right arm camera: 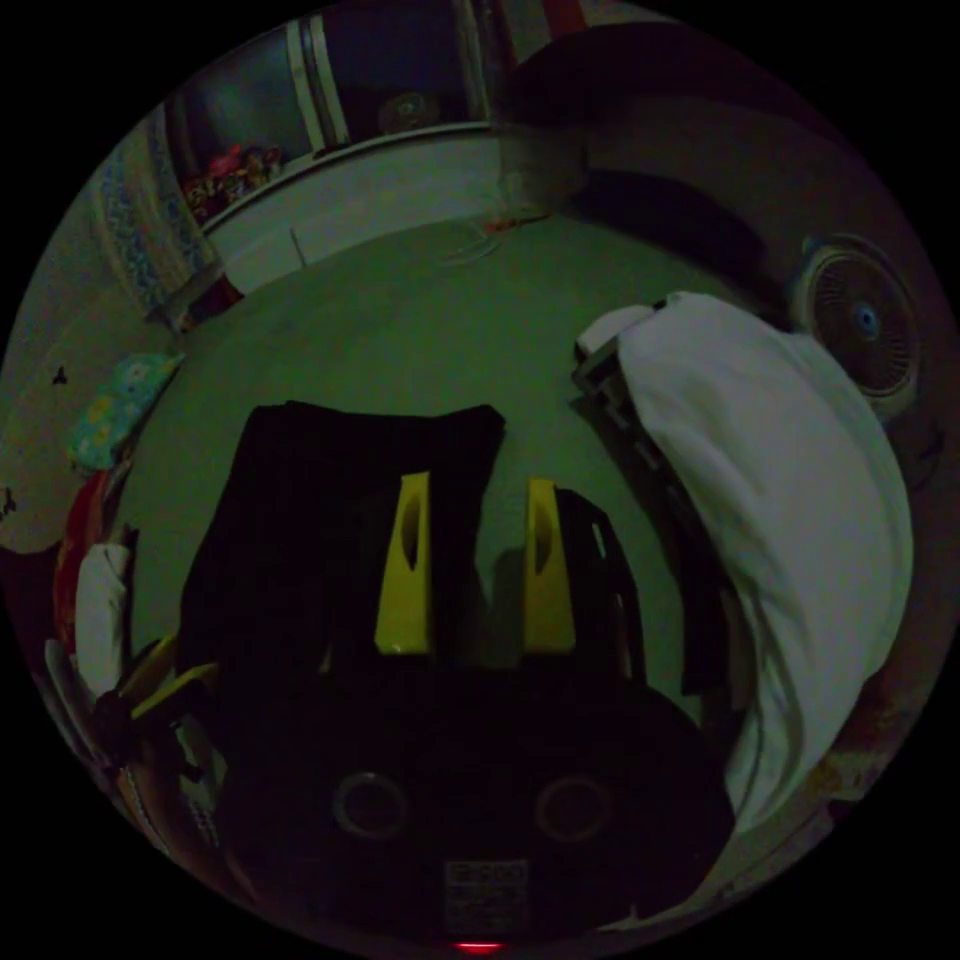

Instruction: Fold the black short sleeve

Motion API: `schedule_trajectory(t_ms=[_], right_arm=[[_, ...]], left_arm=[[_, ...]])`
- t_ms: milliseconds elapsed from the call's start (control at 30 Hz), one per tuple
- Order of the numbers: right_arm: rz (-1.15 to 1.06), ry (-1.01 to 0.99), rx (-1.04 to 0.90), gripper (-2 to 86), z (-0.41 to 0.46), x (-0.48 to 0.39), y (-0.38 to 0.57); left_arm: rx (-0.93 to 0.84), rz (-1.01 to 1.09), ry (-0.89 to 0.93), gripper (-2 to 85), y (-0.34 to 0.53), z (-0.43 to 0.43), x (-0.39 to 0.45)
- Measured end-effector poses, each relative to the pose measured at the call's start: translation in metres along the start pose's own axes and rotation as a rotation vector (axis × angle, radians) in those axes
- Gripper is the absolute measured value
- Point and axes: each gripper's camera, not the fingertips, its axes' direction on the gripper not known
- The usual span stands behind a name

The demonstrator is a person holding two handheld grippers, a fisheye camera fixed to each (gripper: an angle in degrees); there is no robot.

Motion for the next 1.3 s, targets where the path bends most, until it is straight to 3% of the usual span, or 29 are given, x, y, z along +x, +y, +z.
schedule_trajectory(t_ms=[333,600,767,1100,1300], right_arm=[[-0.150,0.029,-0.015,14.1,0.002,-0.043,0.047],[-0.188,0.001,-0.025,-0.1,-0.023,-0.077,0.090],[-0.252,-0.029,-0.001,-0.6,-0.089,-0.120,0.135],[-0.516,-0.040,0.139,-0.8,-0.211,-0.230,0.231],[-0.664,-0.152,0.271,-0.8,-0.285,-0.314,0.259]], left_arm=[[-0.037,-0.003,-0.028,13.3,0.021,-0.028,0.011],[-0.048,-0.038,0.052,6.8,0.043,-0.062,0.014],[-0.037,-0.064,0.111,6.3,0.078,-0.115,0.014],[0.030,-0.121,0.006,6.3,0.187,-0.248,0.010],[0.138,-0.185,-0.122,6.3,0.242,-0.353,-0.007]])
